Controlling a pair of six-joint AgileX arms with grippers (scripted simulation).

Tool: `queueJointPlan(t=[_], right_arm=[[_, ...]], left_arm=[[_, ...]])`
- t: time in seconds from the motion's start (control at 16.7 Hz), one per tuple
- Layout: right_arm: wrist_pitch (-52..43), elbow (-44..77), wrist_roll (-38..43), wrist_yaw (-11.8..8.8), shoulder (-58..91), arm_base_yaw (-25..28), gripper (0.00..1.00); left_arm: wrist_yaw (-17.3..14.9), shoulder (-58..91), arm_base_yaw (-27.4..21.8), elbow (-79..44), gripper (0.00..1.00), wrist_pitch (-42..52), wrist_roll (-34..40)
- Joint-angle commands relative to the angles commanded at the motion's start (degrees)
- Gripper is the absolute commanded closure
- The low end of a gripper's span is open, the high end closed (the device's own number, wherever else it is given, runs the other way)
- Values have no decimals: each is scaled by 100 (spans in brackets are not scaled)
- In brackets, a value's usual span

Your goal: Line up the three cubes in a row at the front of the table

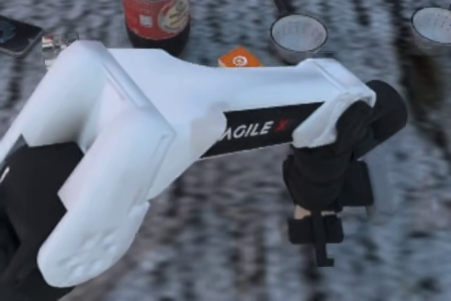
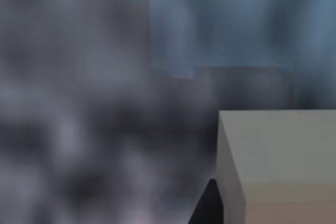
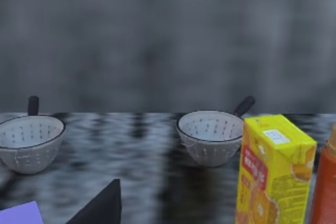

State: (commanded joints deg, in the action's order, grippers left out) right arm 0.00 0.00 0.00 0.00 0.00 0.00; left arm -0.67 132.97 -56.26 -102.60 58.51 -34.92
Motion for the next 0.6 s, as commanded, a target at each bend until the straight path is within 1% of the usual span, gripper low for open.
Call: queueJointPlan(t=[0.24, 0.6], right_arm=[[0, 0, 0, 0, 0, 0, 0], [0, 0, 0, 0, 0, 0, 0]], left_arm=[[0, 9, -1, 15, 100, -17, 0], [0, 9, -1, 15, 55, -17, 0]])
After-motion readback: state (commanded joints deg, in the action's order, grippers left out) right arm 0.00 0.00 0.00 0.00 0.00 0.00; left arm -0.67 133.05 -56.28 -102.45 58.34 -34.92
